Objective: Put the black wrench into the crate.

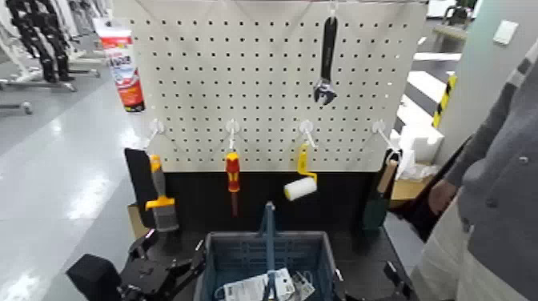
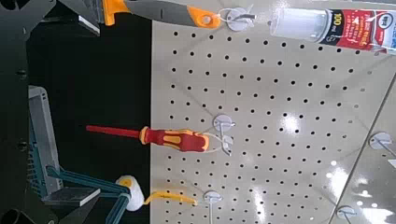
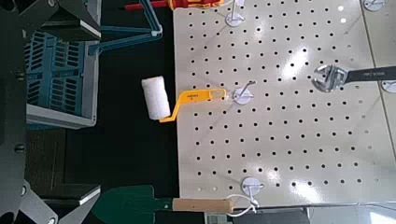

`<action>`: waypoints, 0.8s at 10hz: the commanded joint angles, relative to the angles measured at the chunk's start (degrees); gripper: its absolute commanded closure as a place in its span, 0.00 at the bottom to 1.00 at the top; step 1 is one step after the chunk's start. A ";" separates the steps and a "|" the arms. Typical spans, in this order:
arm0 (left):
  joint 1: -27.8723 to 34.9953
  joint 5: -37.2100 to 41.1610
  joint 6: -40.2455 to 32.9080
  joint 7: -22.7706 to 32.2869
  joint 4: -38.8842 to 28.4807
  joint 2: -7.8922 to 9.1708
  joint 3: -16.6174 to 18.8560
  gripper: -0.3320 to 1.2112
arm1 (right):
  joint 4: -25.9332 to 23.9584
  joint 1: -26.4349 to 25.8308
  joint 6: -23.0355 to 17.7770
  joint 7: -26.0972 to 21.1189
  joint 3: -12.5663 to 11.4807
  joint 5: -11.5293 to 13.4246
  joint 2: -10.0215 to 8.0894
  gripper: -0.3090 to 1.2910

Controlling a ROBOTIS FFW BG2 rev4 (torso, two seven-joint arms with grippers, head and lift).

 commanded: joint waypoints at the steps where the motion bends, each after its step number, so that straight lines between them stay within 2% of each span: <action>1: -0.11 0.00 0.01 0.00 0.05 0.00 0.06 0.28 | 0.00 -0.17 -0.09 0.00 0.05 0.00 0.02 0.29; 8: 0.94 0.17 -1.75 0.52 -0.21 -0.18 -0.12 0.29 | -0.26 0.18 -0.53 0.00 0.14 -0.09 -0.16 0.29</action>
